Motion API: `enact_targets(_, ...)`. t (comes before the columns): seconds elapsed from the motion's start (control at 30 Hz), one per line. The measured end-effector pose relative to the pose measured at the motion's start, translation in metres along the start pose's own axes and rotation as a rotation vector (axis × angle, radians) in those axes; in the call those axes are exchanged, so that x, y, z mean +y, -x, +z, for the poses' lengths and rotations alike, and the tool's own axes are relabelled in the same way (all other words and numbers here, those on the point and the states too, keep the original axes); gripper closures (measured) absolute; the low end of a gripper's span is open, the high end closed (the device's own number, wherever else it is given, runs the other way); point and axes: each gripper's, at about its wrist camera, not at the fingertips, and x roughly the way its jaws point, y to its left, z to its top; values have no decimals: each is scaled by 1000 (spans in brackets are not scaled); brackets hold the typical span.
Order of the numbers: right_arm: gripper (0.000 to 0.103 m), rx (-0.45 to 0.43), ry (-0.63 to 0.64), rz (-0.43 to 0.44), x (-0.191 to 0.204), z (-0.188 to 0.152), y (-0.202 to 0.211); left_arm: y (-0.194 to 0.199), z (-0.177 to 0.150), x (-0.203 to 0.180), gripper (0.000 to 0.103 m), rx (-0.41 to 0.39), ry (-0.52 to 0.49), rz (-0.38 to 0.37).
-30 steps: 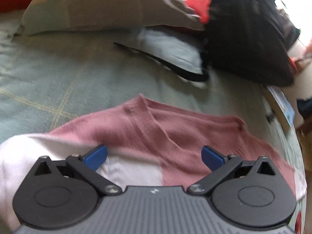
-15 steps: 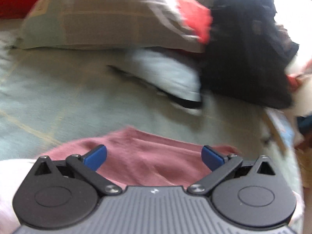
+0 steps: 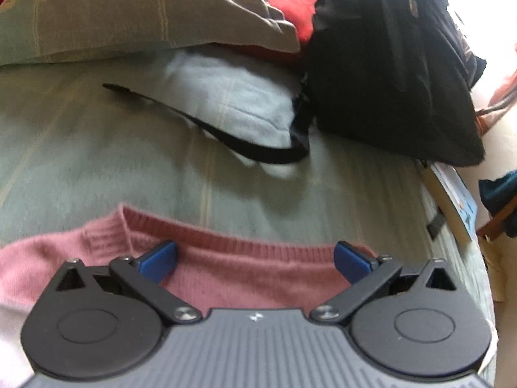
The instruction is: Fold clothes
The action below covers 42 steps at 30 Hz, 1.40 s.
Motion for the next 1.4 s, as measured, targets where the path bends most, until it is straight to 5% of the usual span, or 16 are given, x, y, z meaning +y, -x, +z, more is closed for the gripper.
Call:
enact_targets(0.37,0,-15,-24,10,-2,0,4,17,-11,-22,1,115,-26,-181)
enact_targets(0.43,0,-14,-22,10,-2,0,3,3,-19,-27,1,150,-59,-165)
enact_targets(0.53,0,-14,-29,18,-3,0,3,-9,-22,-30,1,95,-94,-129)
enact_targets(0.73,0,-19,-41,31,-5,0,2,-15,-8,-30,1,58,-21,-105)
enact_targets(1.03,0,-44,-49,75,-2,1,21,91,-23,-25,1,-4,-107,16)
enact_targets(1.2,0,-52,-54,99,0,0,33,156,-69,10,1,-6,-134,41)
enact_targets(1.4,0,27,-85,102,13,-25,46,169,-152,48,1,27,-178,71)
